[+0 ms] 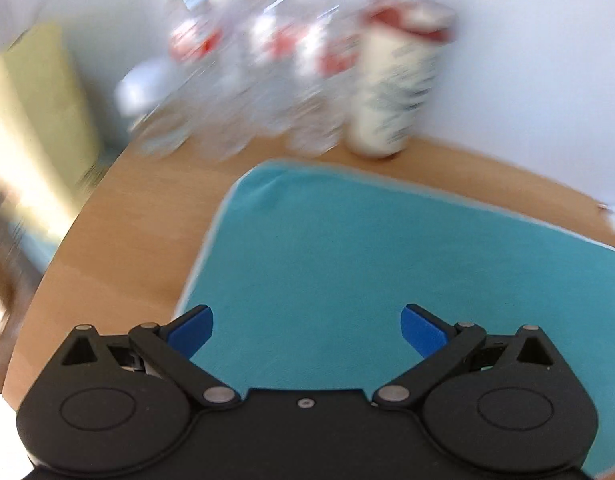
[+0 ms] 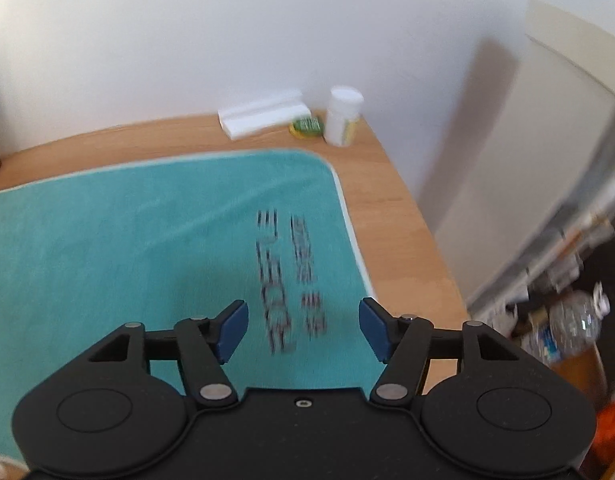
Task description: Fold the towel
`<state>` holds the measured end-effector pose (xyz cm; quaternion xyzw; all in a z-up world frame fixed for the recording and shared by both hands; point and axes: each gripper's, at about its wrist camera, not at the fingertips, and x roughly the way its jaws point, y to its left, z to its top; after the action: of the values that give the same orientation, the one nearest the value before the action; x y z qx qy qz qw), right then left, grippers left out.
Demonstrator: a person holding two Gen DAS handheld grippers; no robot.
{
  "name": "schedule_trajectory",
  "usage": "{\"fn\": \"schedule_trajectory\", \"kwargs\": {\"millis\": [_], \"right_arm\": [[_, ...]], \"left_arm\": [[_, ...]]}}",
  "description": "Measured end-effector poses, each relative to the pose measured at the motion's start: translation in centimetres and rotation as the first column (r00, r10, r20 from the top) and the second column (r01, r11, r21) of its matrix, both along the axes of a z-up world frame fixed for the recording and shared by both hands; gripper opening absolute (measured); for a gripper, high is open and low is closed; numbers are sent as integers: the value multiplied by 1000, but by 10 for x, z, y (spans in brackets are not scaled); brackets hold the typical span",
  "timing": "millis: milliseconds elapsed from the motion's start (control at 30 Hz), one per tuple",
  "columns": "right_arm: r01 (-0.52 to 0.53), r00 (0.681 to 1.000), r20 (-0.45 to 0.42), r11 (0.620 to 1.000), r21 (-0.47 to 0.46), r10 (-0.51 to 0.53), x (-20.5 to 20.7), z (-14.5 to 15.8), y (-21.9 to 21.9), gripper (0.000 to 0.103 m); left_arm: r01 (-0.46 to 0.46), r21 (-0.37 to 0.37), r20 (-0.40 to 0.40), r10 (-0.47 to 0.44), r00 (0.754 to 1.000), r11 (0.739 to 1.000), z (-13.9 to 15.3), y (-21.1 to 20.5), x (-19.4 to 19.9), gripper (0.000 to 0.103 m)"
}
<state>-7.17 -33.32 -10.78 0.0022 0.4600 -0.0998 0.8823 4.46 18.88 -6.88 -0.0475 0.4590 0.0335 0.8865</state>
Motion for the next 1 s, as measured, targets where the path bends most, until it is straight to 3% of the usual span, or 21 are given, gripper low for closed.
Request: {"fn": "schedule_trajectory", "kwargs": {"millis": [100,200,300,400,533,700,833,933,1000], "right_arm": [[140,990,20,989,39,-141,-22,3,5,67],[249,967,29,964,96,-253,-44,4,13,67],[370,926,26,919,136,-376,-55,0,19,67],[507,848,79,845,172,-524,-65,1,22,67],[605,753,130,756,249,-646,-68,-2,14,67],[704,663,120,670,233,-739,-57,-20,-6,67],[720,656,104,661,214,-748,-51,-36,-21,66],[725,647,102,651,223,-756,-47,-41,-32,56],[735,631,106,636,235,-769,-46,-44,-40,55]], "left_arm": [[132,9,-25,-131,991,991,17,-19,23,103],[262,6,-55,-261,964,965,27,-40,47,103],[395,90,-35,-394,919,914,38,-77,67,103],[536,130,-30,-537,843,834,45,-121,88,103],[678,198,-43,-684,728,708,47,-202,122,103],[808,169,-61,-812,581,565,41,-308,152,102],[874,216,-74,-886,458,434,26,-382,162,102],[912,229,-108,-922,371,340,2,-437,173,102],[923,219,-128,-928,349,317,-13,-459,179,102]]}}
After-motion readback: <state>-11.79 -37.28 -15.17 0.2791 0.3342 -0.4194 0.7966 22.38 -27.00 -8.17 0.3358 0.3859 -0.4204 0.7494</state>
